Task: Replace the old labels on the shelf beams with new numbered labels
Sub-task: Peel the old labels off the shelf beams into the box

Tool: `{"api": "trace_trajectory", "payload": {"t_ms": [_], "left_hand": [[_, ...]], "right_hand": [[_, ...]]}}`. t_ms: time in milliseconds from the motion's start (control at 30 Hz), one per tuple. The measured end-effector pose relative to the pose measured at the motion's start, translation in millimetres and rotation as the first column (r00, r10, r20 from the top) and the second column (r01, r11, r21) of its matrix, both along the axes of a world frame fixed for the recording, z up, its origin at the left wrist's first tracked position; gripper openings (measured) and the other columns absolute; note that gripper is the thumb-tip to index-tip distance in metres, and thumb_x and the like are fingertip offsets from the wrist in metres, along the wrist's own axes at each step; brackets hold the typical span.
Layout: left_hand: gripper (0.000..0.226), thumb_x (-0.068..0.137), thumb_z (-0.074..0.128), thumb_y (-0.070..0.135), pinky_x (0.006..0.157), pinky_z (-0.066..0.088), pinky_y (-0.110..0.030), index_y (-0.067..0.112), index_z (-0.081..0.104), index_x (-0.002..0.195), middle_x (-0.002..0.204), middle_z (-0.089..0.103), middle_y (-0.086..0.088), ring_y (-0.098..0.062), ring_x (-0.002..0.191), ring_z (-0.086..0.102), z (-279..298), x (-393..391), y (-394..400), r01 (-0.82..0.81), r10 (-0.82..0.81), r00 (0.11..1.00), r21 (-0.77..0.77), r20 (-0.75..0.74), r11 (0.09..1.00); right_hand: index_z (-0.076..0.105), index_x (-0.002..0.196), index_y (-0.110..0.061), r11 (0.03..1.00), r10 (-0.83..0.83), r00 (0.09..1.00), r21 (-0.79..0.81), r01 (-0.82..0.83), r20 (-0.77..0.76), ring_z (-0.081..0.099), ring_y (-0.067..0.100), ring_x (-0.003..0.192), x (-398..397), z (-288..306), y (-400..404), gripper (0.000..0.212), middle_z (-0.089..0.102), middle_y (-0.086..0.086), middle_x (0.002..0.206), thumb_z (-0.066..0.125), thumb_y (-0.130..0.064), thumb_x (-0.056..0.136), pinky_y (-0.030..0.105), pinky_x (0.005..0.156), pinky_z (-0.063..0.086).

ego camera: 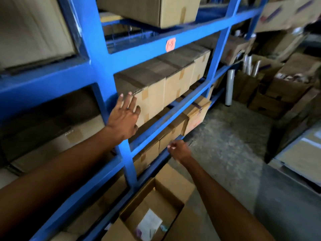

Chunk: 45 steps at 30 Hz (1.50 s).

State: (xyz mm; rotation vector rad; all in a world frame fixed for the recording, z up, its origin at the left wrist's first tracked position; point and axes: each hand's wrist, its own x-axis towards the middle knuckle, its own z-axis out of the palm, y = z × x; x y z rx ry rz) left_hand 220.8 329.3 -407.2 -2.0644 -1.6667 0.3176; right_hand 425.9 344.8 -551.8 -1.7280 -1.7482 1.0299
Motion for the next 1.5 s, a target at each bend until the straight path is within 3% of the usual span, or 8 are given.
{"api": "trace_trajectory", "payload": {"t_ms": [133,233,467,800,1100,1267,1400,1500], "left_hand": [[0.072,0.083,0.054,0.038,0.119,0.002,-0.048,0.010,0.029,0.143,0.157,0.008,-0.020,-0.035,0.146,0.001,51.4,27.4,33.1,0.131,-0.146,0.988,0.212,0.057,0.969],[0.077,0.081,0.055,0.038,0.119,0.002,-0.049,0.009,0.025,0.145,0.157,0.006,-0.020,-0.034,0.146,0.000,79.5,44.6,63.3,0.117,-0.146,0.987,0.325,0.067,0.938],[0.088,0.088,0.037,0.057,0.117,-0.003,-0.048,0.004,-0.001,0.148,0.155,-0.014,-0.025,-0.040,0.143,-0.010,84.4,28.1,110.5,-0.071,0.092,0.993,0.238,-0.078,0.969],[0.101,0.077,0.045,0.066,0.116,-0.006,-0.049,0.009,0.002,0.149,0.155,-0.013,-0.024,-0.040,0.144,-0.009,81.1,35.4,111.2,-0.138,0.156,0.986,0.232,-0.061,0.963],[0.092,0.080,0.044,0.063,0.116,-0.005,-0.049,0.014,0.008,0.149,0.154,-0.015,-0.024,-0.041,0.143,-0.010,83.9,37.7,110.2,-0.145,0.159,0.986,0.201,-0.059,0.969],[0.088,0.082,0.047,0.058,0.116,-0.006,-0.049,0.014,0.011,0.148,0.154,-0.017,-0.024,-0.039,0.143,-0.014,87.8,33.8,108.5,-0.124,0.139,0.987,0.164,-0.085,0.979],[0.081,0.076,0.064,0.047,0.116,0.007,-0.052,0.010,0.033,0.141,0.154,0.007,-0.028,-0.044,0.143,0.004,82.8,28.2,102.4,-0.072,0.105,0.984,0.222,-0.142,0.972],[0.072,0.067,0.068,0.037,0.116,0.015,-0.054,0.007,0.051,0.130,0.150,0.026,-0.028,-0.043,0.141,0.019,61.2,21.7,88.5,-0.044,0.088,0.985,0.276,-0.147,0.960]], "right_hand": [[0.070,0.087,-0.009,0.965,-0.030,1.000,0.262,0.026,0.009,0.066,0.030,0.083,14.4,88.5,71.9,0.015,0.071,0.018,0.091,0.057,-0.015,0.082,0.042,0.077,0.056],[0.069,0.099,-0.012,0.922,-0.094,0.994,0.372,0.105,-0.047,0.065,0.033,0.093,26.6,154.4,121.7,0.024,0.070,0.017,0.101,0.055,-0.015,0.081,0.041,0.083,0.054],[0.064,0.114,-0.006,0.819,-0.060,0.992,0.562,0.113,-0.112,0.061,0.036,0.107,34.8,230.2,217.4,0.032,0.067,0.022,0.112,0.050,-0.013,0.086,0.039,0.092,0.049],[0.059,0.119,-0.008,0.737,-0.053,0.998,0.674,0.054,-0.022,0.043,0.034,0.121,-11.9,221.9,254.6,0.033,0.047,0.016,0.134,0.048,-0.022,0.092,0.041,0.102,0.033],[0.064,0.099,-0.005,0.684,-0.070,0.992,0.718,0.126,-0.107,0.054,0.030,0.103,-17.0,218.4,257.5,0.023,0.063,0.015,0.108,0.055,-0.023,0.087,0.045,0.094,0.039],[0.059,0.087,-0.012,0.713,0.022,0.978,0.689,0.130,-0.208,0.058,0.025,0.094,-13.9,213.2,248.1,0.029,0.065,0.008,0.093,0.059,-0.040,0.083,0.046,0.090,0.043],[0.055,0.071,-0.016,0.749,0.000,0.952,0.631,0.202,-0.305,0.060,0.024,0.078,-12.7,207.2,219.9,0.046,0.065,0.005,0.076,0.053,-0.061,0.082,0.041,0.085,0.048],[0.060,0.074,-0.011,0.774,-0.018,0.946,0.595,0.218,-0.323,0.061,0.025,0.075,-9.2,203.7,196.3,0.038,0.065,0.007,0.074,0.062,-0.048,0.081,0.032,0.075,0.045]]}}
